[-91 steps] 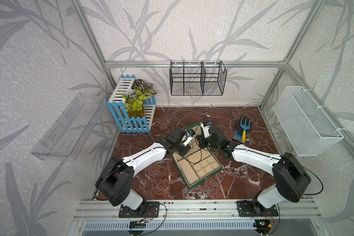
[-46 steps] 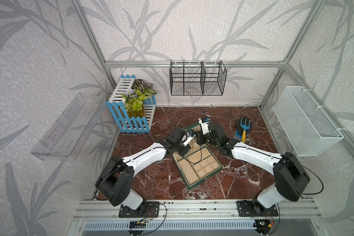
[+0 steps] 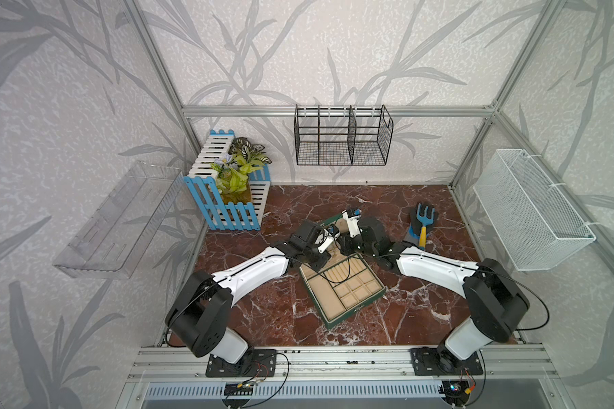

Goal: Put jewelry chain into jewelry box
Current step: Adjust the necklace at the jewelry box clasp.

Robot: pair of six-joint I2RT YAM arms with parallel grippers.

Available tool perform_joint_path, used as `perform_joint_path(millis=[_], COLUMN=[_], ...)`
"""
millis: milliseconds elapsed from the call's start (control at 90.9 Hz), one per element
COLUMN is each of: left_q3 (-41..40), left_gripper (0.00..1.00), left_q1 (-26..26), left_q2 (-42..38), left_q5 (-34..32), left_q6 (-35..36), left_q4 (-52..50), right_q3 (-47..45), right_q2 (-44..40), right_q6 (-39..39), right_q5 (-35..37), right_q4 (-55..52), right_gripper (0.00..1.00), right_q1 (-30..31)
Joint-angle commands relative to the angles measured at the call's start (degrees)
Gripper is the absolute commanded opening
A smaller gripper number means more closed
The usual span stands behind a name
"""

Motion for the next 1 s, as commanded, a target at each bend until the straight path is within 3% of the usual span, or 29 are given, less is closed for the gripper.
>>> perform_joint_path(millis=[0,198,462,605,836,990], left_q3=[-0.33,-0.33,-0.70,-1.70,-1.96,-4.44], left_gripper=[0.00,0.00,0.00,0.25,0.40,0.62], left_q1=[0.28,0.22,0.20,0.20,0.31,0.40], left_q2=[-0.60,-0.74,-1.64,-3.79,-10.12,-19.73], left_q5=[0.30,0.31,-0.76,-2.51,-1.87,0.21], left_q6=[-0.31,-0.42,-0.99,-1.61,-3.08,-7.16], left_q4=[1.09,1.05,1.68,2.49,-0.24,2.43], right_q3=[-0.66,-1.14,-4.93,-8.85,-15.09,-18.13], right_q2=[0.39,-1.60,-8.34,-14.51,-28.18,-38.38], right_q6=[0.73,0.20,0.53,0.78,-2.32,-5.31], right_q5=[-0.96,0.48,3.74,6.13,8.46,8.74], right_q4=[1.17,0.58,-0.12,-0.78,-5.07,-10.29], right_gripper=[0.05,0.30,0.45,0.53,0.68,0.81], right_q1=[-0.17,-0.20,-0.35,-0.69,-1.04,-2.51])
